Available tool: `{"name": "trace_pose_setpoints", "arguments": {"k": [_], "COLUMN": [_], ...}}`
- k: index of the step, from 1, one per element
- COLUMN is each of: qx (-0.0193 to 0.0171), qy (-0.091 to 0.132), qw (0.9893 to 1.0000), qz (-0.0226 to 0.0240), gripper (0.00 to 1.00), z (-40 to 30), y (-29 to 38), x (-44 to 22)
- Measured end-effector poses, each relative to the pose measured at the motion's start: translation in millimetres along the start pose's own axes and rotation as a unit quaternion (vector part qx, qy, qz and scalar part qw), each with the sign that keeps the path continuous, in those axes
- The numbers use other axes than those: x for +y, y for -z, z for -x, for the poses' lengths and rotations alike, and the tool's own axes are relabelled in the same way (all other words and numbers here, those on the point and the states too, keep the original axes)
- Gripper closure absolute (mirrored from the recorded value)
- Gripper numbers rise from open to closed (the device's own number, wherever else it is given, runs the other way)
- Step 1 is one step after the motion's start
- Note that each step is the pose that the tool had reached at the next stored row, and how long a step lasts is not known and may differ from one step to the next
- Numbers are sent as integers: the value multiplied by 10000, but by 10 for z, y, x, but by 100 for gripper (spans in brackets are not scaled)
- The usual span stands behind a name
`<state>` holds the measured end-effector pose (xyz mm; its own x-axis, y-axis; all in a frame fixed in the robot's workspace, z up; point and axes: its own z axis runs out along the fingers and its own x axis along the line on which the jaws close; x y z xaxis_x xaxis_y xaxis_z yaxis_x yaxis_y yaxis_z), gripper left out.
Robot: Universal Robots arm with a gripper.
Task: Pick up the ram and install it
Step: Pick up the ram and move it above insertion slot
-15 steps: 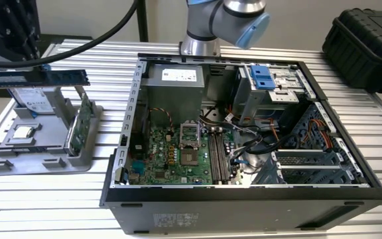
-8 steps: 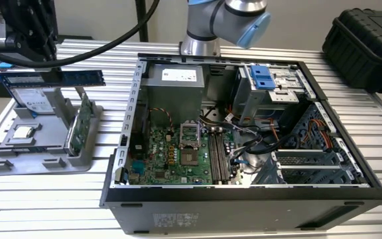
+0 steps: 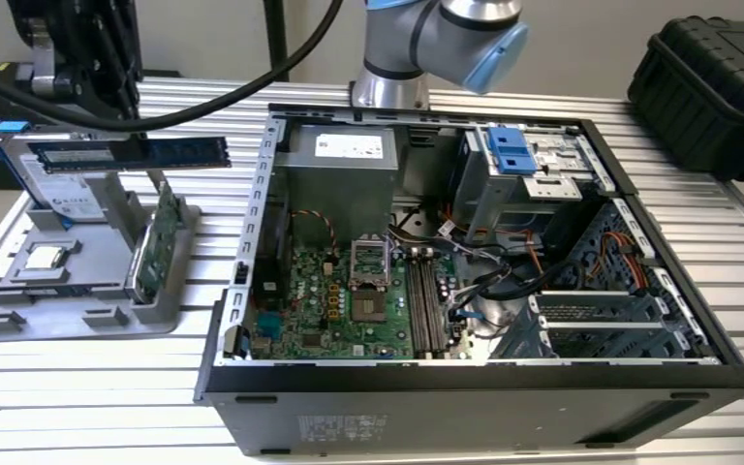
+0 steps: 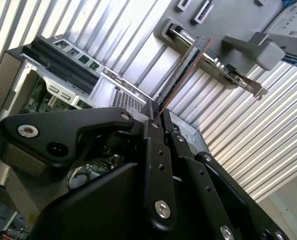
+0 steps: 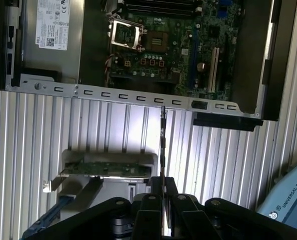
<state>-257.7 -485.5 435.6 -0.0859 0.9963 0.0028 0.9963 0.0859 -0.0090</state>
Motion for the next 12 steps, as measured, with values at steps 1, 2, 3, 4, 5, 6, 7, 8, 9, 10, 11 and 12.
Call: {"name": "trace_pose_setpoints", "arguments": {"k": [1, 2, 3, 4, 5, 6, 7, 8, 9, 10, 11, 12], "qx": [0, 0, 0, 0, 0, 0, 0, 0, 0, 0, 0, 0], "qy": [0, 0, 0, 0, 0, 0, 0, 0, 0, 0, 0, 0], "qw": [10000, 10000, 10000, 10000, 10000, 10000, 10000, 10000, 10000, 10000, 10000, 10000], "qz": [0, 0, 0, 0, 0, 0, 0, 0, 0, 0, 0, 1], "gripper": [100, 100, 100, 100, 100, 100, 100, 100, 100, 100, 100, 100], "z": [2, 4, 6, 8, 10, 11, 14, 15, 17, 19, 20, 22], "y": [0, 0, 1, 1, 1, 1, 1, 1, 2, 2, 2, 2], "x": [21, 44, 66, 89, 109, 131, 153, 173, 194, 215, 235, 256]}}
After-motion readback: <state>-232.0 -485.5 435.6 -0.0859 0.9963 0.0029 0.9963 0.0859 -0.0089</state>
